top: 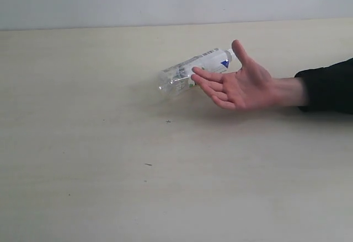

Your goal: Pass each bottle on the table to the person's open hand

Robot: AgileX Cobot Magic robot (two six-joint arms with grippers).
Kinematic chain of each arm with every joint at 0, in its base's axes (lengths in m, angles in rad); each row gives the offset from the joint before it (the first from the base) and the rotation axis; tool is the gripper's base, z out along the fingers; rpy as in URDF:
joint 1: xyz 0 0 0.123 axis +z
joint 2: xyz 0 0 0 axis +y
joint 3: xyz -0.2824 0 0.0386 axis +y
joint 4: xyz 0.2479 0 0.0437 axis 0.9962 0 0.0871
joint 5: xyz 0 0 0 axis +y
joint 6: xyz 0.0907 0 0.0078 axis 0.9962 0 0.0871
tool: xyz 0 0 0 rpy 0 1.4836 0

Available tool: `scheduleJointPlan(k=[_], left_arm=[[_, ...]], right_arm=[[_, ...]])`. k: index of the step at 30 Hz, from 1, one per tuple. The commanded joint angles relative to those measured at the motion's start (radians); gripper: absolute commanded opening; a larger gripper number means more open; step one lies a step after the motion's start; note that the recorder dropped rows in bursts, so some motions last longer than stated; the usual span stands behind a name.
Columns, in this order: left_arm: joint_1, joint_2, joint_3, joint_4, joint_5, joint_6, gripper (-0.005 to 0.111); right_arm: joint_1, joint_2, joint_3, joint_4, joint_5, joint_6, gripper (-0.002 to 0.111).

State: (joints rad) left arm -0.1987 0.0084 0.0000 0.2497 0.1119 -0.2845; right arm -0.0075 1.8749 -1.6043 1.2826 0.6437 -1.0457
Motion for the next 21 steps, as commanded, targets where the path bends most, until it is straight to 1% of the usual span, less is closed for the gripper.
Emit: scheduleJointPlan(k=[1, 3, 5, 7, 10, 11, 12, 14, 16, 19, 21], left_arm=[[0.002, -0.001, 0.000, 0.001, -0.001, -0.007, 0.000], [0.002, -0.001, 0.000, 0.001, -0.001, -0.007, 0.000], [0.002, -0.001, 0.000, 0.001, -0.001, -0.007, 0.000], [0.002, -0.001, 0.000, 0.001, -0.001, -0.007, 0.000], [0.002, -0.001, 0.000, 0.001, -0.001, -0.007, 0.000], [0.002, -0.001, 0.000, 0.001, -0.001, -0.007, 0.000], [0.002, -0.001, 0.000, 0.001, -0.001, -0.007, 0.000], [0.002, -0.001, 0.000, 0.001, -0.001, -0.007, 0.000], [0.002, -0.001, 0.000, 0.001, -0.001, -0.007, 0.000], [0.002, -0.001, 0.000, 0.002, -0.001, -0.007, 0.000], [0.002, -0.001, 0.000, 0.002, -0.001, -0.007, 0.000]], right_arm=[[0.020, 0.158, -0.315, -0.734, 0.456, 0.457, 0.000], [0.057, 0.225, -0.454, -0.962, 0.577, 0.500, 0.000], [0.104, 0.272, -0.540, -1.119, 0.577, 0.507, 0.001], [0.155, 0.314, -0.595, -1.274, 0.577, 0.485, 0.007], [0.247, 0.367, -0.618, -1.475, 0.577, 0.355, 0.023], [0.270, 0.378, -0.618, -1.515, 0.577, 0.339, 0.027], [0.295, 0.391, -0.618, -1.548, 0.577, 0.328, 0.031], [0.329, 0.406, -0.618, -1.558, 0.517, 0.283, 0.040], [0.358, 0.408, -0.618, -1.546, 0.483, 0.189, 0.045], [0.398, 0.398, -0.618, -1.536, 0.529, 0.123, 0.049], [0.404, 0.385, -0.618, -1.449, 0.556, 0.063, 0.054]])
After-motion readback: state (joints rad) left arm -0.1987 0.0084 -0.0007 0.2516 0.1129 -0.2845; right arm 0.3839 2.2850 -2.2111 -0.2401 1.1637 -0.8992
